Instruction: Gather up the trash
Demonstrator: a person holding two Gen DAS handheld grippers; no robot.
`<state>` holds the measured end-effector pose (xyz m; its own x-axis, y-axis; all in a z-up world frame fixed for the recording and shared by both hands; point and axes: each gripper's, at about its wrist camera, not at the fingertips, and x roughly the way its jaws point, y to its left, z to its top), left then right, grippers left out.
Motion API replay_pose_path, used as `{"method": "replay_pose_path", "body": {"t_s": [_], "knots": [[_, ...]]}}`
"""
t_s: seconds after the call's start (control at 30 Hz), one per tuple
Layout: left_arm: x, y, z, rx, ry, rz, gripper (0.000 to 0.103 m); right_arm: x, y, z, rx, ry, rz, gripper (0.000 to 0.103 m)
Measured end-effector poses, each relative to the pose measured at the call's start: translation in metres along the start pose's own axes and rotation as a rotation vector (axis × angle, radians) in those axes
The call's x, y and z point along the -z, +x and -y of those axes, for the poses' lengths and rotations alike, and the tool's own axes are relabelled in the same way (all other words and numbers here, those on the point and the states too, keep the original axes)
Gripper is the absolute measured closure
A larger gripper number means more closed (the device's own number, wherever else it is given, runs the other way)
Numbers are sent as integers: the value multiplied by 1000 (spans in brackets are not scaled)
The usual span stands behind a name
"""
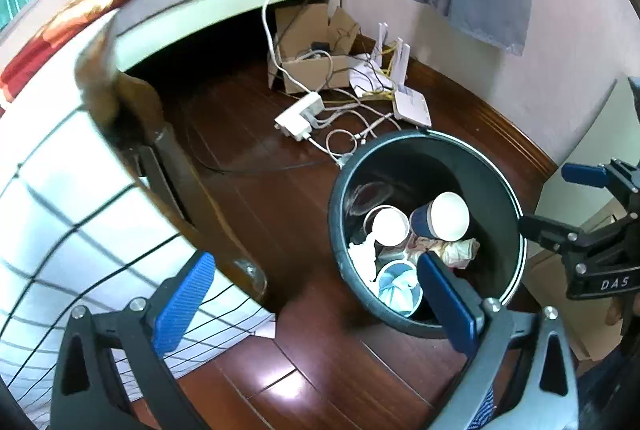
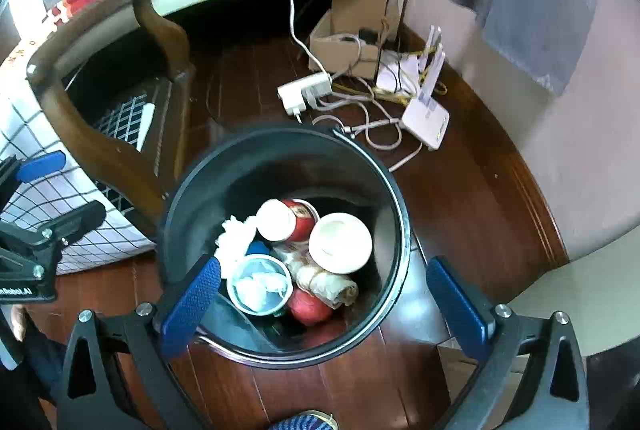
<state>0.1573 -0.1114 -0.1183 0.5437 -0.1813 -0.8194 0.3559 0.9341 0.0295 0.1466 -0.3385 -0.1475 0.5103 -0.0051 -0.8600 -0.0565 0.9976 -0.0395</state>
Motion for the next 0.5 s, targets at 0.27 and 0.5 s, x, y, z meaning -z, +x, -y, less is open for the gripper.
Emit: {"method": "replay_pose_path", "body": {"t_s": [0.27,0.5], "knots": [[5,-59,-16,-41,-39,68,1,-4,-56,-32,-16,-20,77,0],[18,-118,-23,-78,-48,124,1,6,-124,-64,38,4,158,0]]}}
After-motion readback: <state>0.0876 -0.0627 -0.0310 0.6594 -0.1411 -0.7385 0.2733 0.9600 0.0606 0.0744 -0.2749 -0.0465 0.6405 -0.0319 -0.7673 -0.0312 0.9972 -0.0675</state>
